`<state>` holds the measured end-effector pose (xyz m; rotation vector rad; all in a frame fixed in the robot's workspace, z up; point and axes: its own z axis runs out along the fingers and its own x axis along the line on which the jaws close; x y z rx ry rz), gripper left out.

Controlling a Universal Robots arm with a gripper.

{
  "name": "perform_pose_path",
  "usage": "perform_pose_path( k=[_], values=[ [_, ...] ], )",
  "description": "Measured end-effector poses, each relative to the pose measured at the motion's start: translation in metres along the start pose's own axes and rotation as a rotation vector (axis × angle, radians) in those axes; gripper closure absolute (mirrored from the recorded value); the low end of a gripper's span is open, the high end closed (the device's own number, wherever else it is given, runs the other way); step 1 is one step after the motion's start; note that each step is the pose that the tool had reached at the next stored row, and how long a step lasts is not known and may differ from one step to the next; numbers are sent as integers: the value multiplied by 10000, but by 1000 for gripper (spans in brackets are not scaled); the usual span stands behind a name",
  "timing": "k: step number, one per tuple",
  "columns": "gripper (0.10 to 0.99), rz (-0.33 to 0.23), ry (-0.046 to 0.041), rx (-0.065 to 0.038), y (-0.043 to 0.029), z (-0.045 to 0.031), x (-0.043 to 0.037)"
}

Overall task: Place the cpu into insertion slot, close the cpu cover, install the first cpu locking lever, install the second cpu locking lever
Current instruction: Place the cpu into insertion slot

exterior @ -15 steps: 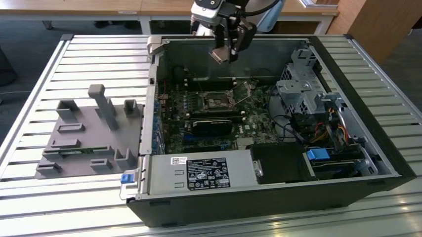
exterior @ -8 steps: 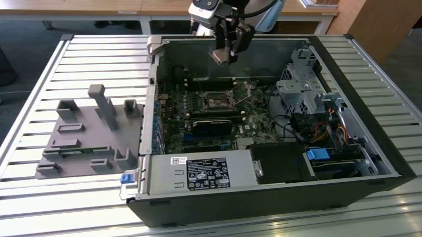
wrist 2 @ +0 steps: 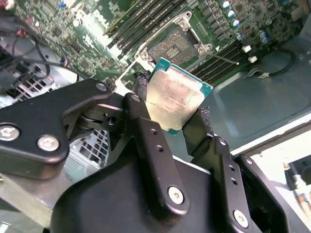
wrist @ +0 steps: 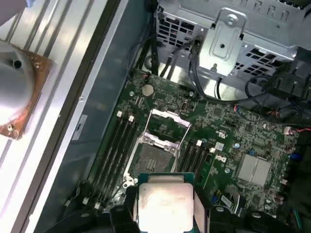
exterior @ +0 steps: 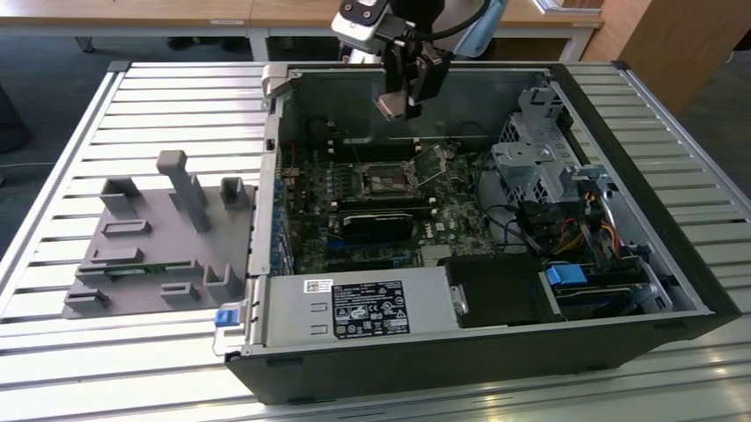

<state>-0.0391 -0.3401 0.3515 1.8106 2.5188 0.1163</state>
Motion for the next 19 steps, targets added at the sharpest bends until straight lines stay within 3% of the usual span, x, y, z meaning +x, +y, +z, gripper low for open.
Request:
perform_pose_path(
  k=[14,19],
  values=[
    [545,2502,-206,-35,-13,157,-2],
    [545,2817,-233,-27,-10,247,18]
  ],
)
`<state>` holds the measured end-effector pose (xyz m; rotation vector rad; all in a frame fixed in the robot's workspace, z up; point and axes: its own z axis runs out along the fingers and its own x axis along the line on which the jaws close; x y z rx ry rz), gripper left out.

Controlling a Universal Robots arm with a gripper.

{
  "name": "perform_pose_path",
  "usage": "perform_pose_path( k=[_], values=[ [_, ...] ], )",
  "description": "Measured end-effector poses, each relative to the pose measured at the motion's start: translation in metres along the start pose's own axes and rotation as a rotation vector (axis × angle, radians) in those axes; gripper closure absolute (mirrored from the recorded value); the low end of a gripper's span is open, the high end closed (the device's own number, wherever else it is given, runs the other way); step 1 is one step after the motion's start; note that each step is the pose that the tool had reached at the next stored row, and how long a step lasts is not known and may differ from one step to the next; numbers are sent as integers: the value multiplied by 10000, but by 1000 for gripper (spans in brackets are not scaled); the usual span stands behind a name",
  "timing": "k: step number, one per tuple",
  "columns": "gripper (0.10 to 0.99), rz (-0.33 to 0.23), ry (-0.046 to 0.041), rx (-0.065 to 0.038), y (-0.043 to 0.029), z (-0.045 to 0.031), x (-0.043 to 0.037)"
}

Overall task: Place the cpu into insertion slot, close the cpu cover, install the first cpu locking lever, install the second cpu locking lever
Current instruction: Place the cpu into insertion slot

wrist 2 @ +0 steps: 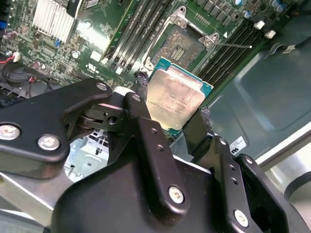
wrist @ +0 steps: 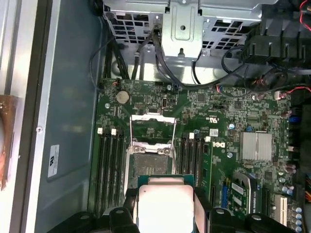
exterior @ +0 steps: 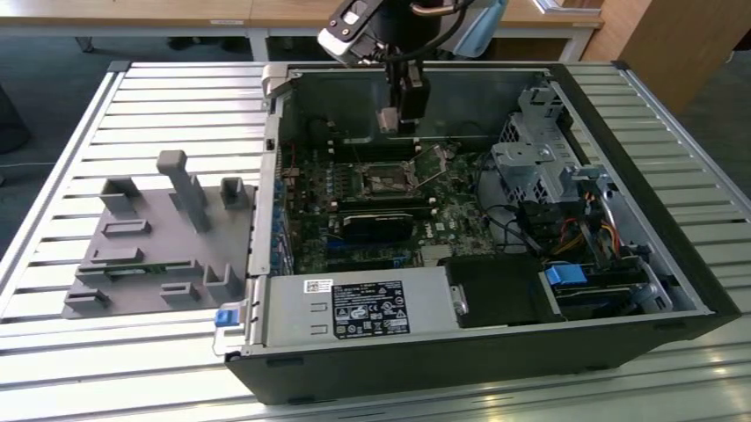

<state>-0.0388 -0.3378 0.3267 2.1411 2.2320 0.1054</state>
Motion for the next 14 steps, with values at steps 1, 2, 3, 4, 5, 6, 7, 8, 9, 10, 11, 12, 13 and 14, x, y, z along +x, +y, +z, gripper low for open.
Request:
perform_pose_path(
  k=[1,2,3,4,5,6,7,8,9,10,11,12,13,14],
  values=[
    [545,5,-1,1,0,17,3],
    [545,8,-2,3,-1,31,4],
    [545,11,-4,4,-2,43,4],
    [545,12,-5,4,-3,56,4],
    [545,14,-11,5,-4,67,4],
    [545,15,-14,5,-4,77,4],
    [545,15,-14,5,-5,88,4],
    [545,14,-15,4,-5,98,3],
    [545,13,-24,5,-5,107,3],
    [545,13,-32,6,-6,117,3],
    [545,10,-46,6,-6,127,3],
    [545,9,-55,7,-6,136,3],
    [545,12,-54,7,-4,145,3],
    [545,22,-55,5,-2,155,2]
  ],
)
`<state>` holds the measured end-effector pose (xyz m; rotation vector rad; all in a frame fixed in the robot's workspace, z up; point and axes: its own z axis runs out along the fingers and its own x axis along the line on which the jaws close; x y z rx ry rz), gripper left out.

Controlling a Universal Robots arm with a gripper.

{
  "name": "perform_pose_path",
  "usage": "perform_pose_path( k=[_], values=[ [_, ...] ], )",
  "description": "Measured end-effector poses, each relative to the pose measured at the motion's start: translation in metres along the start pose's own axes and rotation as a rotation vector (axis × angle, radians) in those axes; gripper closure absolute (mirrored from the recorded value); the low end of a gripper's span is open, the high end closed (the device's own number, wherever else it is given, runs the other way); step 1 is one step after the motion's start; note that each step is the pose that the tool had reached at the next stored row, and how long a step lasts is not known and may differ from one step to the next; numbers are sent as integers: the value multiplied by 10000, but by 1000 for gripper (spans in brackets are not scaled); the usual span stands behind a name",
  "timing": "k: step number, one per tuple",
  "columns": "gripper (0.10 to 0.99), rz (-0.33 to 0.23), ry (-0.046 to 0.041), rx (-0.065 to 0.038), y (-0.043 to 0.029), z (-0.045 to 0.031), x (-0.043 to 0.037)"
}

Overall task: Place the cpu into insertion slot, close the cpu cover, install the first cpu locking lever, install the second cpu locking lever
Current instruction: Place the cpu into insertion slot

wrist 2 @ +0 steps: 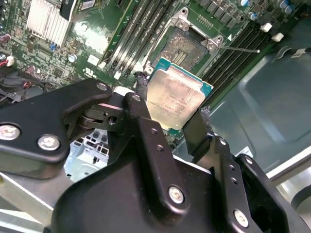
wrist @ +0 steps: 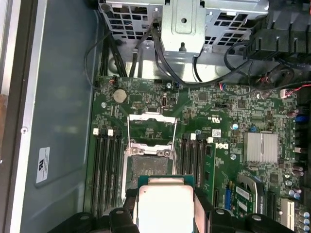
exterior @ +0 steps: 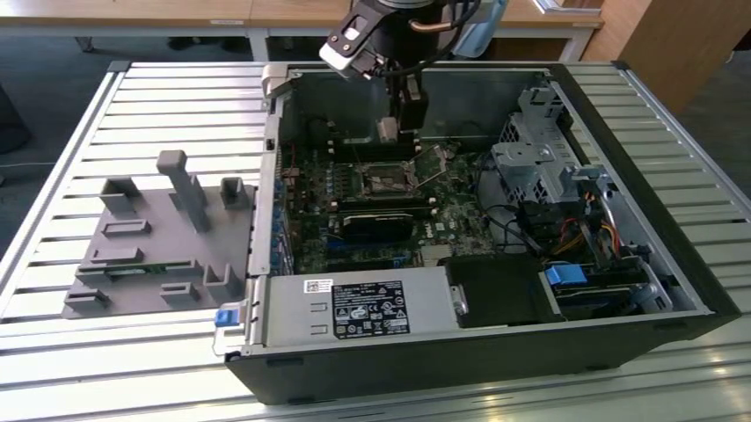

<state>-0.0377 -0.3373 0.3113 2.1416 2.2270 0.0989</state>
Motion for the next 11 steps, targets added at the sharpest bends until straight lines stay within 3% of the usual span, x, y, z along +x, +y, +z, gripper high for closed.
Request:
perform_pose_path(
  k=[11],
  values=[
    [545,382,-31,-2,-8,171,20]
  ],
)
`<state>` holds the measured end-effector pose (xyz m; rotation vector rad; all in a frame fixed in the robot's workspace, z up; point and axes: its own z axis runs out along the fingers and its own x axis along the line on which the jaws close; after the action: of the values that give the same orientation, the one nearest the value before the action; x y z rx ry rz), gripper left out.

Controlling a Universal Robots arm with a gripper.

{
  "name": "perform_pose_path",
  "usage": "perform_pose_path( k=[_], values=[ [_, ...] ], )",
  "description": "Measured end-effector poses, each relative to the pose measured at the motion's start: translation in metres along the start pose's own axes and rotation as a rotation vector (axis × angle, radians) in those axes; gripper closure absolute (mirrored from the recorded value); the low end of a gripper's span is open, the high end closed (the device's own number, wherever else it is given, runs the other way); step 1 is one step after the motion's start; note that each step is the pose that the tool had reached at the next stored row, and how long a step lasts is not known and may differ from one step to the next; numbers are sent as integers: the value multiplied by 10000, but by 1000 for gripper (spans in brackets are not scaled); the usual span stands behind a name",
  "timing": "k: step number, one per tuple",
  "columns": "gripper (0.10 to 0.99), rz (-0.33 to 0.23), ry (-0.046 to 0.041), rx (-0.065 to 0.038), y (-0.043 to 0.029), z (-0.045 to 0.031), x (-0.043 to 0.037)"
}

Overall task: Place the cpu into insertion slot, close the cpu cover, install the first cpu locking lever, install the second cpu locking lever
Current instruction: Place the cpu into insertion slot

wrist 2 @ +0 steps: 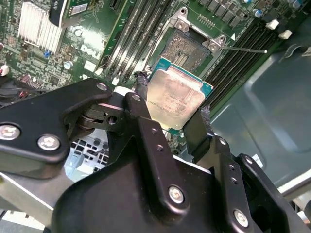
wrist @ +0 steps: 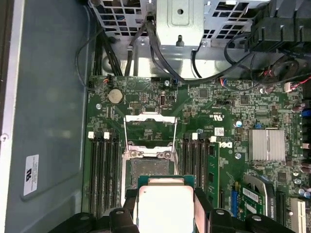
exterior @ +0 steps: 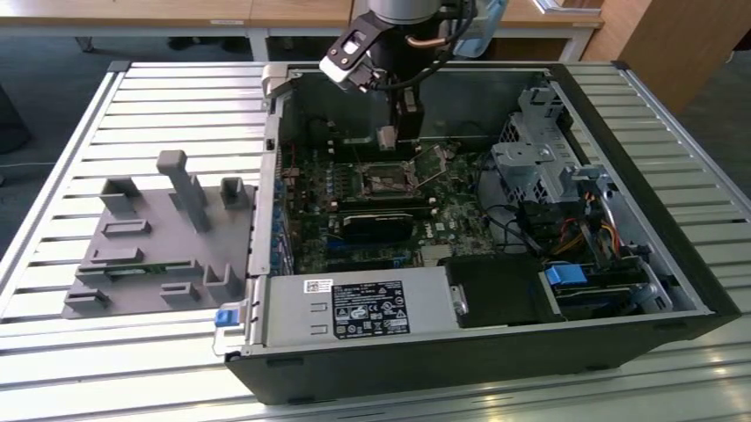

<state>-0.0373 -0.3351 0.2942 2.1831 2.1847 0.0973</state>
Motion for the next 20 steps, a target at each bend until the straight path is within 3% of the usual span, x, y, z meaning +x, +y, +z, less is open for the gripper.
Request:
perform_pose_path(
  k=[9,20],
  values=[
    [545,-1,1,7,-8,163,66],
    [545,-1,-1,9,-22,331,89]
  ],
)
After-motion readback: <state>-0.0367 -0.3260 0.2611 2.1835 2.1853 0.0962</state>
